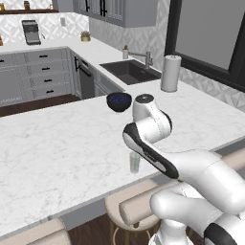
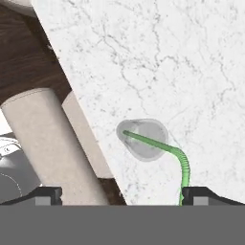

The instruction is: Take a straw from the drawer in front and place it inside the glass cup on the dining counter.

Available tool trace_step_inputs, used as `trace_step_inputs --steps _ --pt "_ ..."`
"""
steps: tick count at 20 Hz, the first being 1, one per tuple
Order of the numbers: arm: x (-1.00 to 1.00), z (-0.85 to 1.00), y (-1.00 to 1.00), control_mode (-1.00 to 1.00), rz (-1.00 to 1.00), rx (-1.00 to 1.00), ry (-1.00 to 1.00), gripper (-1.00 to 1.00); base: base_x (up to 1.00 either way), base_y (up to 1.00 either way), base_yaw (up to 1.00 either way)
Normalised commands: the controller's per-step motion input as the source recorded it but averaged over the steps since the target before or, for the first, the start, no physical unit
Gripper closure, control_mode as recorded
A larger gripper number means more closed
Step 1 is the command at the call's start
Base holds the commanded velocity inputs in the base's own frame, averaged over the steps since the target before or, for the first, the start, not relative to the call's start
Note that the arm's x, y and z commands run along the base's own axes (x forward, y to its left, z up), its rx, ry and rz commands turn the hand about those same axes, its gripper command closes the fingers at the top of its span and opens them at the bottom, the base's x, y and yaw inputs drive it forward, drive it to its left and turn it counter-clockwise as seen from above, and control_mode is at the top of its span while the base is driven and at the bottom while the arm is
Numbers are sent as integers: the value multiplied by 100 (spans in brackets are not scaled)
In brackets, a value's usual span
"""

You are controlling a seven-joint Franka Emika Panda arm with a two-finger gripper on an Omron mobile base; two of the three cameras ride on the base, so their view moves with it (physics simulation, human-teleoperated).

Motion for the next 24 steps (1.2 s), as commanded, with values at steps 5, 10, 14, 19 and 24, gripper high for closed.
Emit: trace_step_inputs --steps 5,10,14,19,24 --pt "-81 71 2 -100 0 4 0 -100 0 0 0" --pt "-69 79 0 -100 0 4 0 -100 0 0 0" --pt "-48 70 -1 -100 -9 1 1 -100 0 0 0" --pt "-39 56 -22 -100 -18 0 0 -100 0 0 0" --pt "-30 39 -52 -100 -23 1 0 -100 0 0 0"
